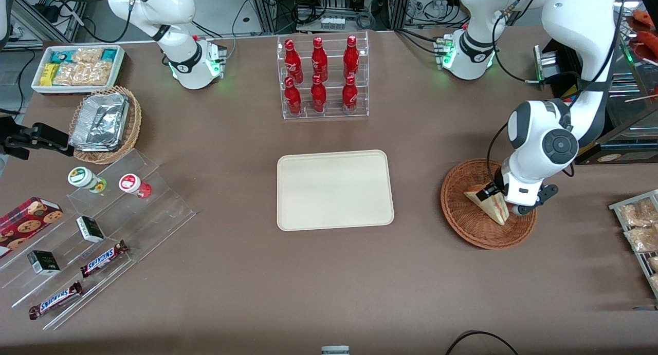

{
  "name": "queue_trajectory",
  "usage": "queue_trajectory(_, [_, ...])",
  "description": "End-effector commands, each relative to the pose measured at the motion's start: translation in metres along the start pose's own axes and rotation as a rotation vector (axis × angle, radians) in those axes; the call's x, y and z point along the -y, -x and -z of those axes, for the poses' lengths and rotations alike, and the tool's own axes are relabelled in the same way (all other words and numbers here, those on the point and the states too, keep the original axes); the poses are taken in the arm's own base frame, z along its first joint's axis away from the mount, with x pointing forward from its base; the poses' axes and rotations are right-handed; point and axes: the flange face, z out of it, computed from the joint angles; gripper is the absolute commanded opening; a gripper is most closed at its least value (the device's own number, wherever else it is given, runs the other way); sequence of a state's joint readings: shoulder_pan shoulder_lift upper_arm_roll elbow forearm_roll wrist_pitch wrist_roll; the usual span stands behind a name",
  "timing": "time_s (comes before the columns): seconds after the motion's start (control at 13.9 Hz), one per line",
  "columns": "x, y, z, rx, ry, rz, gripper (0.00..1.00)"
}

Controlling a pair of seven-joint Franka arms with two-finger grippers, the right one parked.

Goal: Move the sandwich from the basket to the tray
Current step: 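Close the left gripper on the wrapped sandwich and lift it, then carry the sandwich with the left gripper over the cream tray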

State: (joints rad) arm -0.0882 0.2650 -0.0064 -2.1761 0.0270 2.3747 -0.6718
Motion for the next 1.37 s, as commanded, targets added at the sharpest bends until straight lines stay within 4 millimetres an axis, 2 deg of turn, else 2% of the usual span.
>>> queue_trajectory(0.0, [-0.006, -0.003, 0.003, -0.009, 0.014, 0.03, 0.07])
queue_trajectory(0.07, [-0.007, -0.003, 0.004, -0.008, 0.013, 0.029, 0.0])
queue_trajectory(0.14, [-0.009, -0.004, 0.006, -0.01, 0.013, 0.024, 0.0])
queue_trajectory(0.29, [-0.018, -0.009, 0.025, -0.004, 0.004, 0.008, 0.0])
queue_trajectory(0.43, [-0.03, -0.016, 0.06, 0.029, -0.026, -0.013, 0.0])
queue_trajectory(0.65, [-0.078, 0.001, 0.123, 0.049, -0.057, -0.086, 0.0])
queue_trajectory(0.86, [-0.132, 0.031, 0.178, 0.018, -0.02, -0.155, 0.0])
queue_trajectory(1.01, [-0.168, 0.061, 0.192, 0.033, 0.011, -0.21, 0.0])
queue_trajectory(1.15, [-0.203, 0.086, 0.193, 0.024, 0.025, -0.281, 0.0])
queue_trajectory(1.3, [-0.251, 0.126, 0.173, 0.061, 0.038, -0.348, 0.0])
